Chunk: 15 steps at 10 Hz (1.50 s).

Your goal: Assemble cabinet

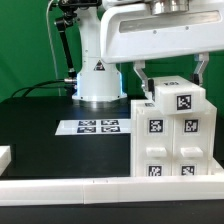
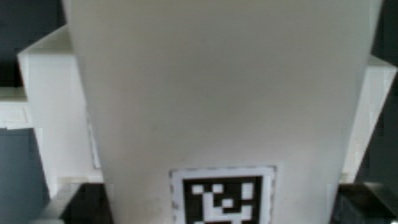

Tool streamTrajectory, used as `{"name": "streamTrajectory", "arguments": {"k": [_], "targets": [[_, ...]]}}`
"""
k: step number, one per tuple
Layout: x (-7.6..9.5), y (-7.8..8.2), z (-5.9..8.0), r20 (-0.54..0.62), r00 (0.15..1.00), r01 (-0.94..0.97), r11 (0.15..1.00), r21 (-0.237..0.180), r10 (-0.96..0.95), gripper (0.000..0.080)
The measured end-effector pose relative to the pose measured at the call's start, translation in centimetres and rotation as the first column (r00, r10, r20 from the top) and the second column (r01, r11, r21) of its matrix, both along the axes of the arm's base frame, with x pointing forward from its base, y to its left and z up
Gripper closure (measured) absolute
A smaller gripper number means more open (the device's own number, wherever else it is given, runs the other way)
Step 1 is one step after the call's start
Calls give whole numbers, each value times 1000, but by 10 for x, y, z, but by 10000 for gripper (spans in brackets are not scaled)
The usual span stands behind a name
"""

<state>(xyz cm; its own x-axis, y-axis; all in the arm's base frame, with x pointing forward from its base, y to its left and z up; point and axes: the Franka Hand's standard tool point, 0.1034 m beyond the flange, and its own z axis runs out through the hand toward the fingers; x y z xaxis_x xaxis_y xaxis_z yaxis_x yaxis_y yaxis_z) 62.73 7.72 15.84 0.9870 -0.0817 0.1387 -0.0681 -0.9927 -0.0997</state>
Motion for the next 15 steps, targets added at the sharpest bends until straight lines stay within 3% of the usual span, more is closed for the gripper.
{"name": "streamTrajectory", "arguments": {"k": [3, 7, 12, 15], "targets": [[-2, 3, -1, -31, 963, 269, 962, 36, -268, 240], [-3, 3, -1, -74, 848, 529, 847, 61, -524, 240], [-3, 2, 0, -152, 582, 813, 575, 87, -799, 240], [-3, 2, 0, -229, 341, 940, 329, 92, -912, 240]]}}
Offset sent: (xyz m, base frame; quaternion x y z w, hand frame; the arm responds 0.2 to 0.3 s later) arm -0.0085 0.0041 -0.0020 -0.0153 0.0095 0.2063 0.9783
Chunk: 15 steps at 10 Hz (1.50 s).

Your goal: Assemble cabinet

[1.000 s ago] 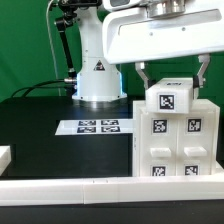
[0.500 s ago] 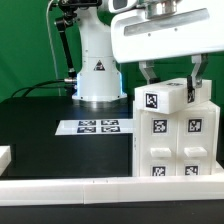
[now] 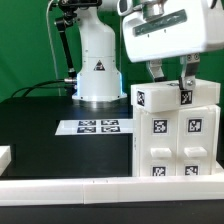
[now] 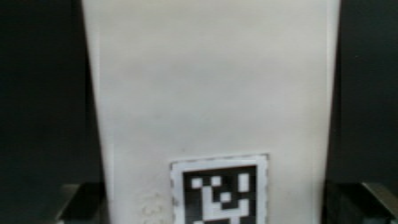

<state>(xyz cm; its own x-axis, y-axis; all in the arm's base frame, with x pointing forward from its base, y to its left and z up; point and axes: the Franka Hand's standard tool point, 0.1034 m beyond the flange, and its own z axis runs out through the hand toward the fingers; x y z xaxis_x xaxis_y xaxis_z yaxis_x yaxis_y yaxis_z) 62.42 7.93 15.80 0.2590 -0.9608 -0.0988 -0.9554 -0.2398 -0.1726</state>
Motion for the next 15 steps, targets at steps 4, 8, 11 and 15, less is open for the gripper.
{"name": "streamTrajectory", "arguments": {"k": [4, 8, 11, 15], "targets": [[2, 1, 1, -45, 960, 280, 958, 67, -278, 240], [4, 1, 4, -82, 883, 468, 879, 88, -462, 240], [4, 2, 3, -105, 844, 536, 838, 102, -527, 240], [5, 9, 12, -93, 862, 507, 854, 117, -498, 4]]}}
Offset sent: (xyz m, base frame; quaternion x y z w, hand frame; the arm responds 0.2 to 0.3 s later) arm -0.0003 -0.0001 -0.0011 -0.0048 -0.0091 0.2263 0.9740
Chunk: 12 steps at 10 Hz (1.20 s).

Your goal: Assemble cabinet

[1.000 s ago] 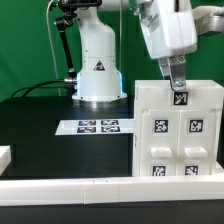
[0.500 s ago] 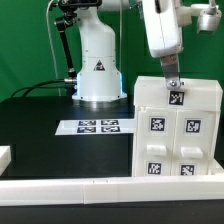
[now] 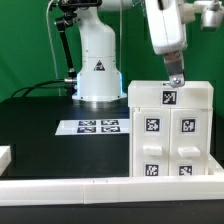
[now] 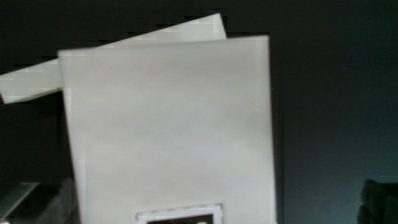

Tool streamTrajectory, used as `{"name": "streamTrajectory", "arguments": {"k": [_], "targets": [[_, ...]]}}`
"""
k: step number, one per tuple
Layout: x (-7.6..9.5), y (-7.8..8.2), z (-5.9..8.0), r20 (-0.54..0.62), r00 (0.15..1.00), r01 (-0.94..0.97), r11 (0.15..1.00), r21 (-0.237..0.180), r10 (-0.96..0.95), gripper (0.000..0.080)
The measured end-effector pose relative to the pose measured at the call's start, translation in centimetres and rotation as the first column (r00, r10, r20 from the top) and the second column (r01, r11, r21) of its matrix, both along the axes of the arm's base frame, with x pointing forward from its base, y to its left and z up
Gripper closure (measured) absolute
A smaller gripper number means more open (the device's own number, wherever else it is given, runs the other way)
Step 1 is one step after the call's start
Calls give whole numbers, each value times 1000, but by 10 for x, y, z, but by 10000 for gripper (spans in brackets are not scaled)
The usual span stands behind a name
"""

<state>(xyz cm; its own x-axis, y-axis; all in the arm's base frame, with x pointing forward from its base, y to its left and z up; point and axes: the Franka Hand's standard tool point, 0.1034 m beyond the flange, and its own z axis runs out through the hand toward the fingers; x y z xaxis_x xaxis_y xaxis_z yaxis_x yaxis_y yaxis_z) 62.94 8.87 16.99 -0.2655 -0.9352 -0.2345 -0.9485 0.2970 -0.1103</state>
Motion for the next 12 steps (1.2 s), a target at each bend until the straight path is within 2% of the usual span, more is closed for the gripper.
{"name": "streamTrajectory", "arguments": {"k": [3, 12], "targets": [[4, 14, 15, 25, 1000, -19, 1000, 7, 19, 3], [3, 18, 13, 28, 998, -56, 998, 0, 56, 3]]}}
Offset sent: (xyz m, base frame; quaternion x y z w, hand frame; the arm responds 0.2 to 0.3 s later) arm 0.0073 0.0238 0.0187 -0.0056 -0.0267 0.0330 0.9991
